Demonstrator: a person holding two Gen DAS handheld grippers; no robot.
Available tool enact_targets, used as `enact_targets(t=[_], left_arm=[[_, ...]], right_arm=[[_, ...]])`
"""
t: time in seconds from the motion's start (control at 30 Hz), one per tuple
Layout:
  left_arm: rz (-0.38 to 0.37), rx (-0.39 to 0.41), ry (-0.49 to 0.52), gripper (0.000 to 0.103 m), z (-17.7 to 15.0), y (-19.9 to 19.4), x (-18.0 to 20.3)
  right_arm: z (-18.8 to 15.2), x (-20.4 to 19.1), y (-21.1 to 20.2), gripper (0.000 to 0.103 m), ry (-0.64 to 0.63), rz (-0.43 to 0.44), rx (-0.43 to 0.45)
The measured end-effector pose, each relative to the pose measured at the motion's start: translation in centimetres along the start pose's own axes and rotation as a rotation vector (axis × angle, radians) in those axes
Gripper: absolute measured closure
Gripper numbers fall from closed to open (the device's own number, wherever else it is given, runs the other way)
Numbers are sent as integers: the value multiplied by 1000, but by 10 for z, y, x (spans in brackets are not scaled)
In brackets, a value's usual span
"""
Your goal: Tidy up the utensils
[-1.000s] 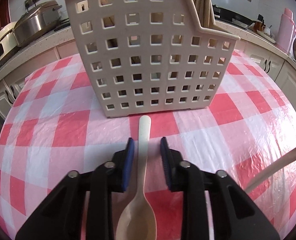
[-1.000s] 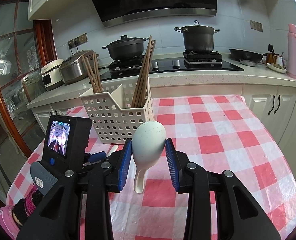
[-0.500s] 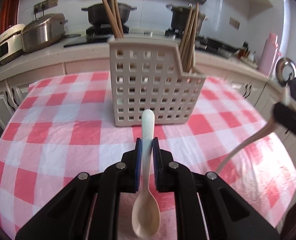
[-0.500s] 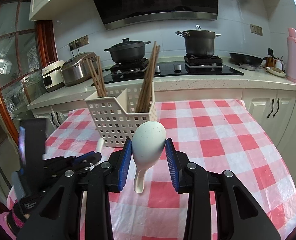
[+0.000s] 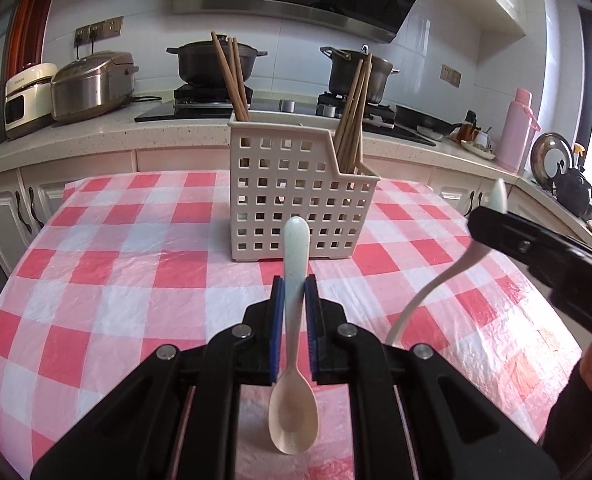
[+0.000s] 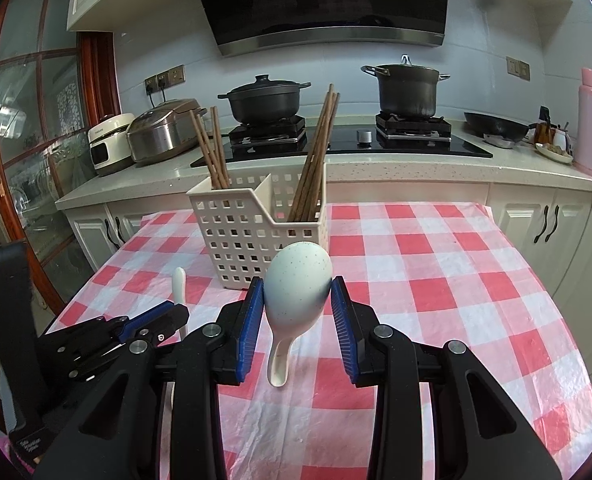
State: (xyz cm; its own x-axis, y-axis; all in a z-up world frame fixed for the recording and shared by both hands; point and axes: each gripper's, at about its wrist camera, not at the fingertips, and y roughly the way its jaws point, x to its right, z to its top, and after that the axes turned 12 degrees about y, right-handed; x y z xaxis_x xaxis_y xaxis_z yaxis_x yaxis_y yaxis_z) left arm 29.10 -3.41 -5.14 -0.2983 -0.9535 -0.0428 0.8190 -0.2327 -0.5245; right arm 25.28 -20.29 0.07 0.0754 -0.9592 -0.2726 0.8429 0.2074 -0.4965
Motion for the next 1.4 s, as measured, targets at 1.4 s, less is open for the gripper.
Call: enact_targets(t=[1.4], left_arm=[[51, -306, 29, 93, -3, 112, -27]], right_arm=[[8, 26, 24, 69, 67, 11, -21]])
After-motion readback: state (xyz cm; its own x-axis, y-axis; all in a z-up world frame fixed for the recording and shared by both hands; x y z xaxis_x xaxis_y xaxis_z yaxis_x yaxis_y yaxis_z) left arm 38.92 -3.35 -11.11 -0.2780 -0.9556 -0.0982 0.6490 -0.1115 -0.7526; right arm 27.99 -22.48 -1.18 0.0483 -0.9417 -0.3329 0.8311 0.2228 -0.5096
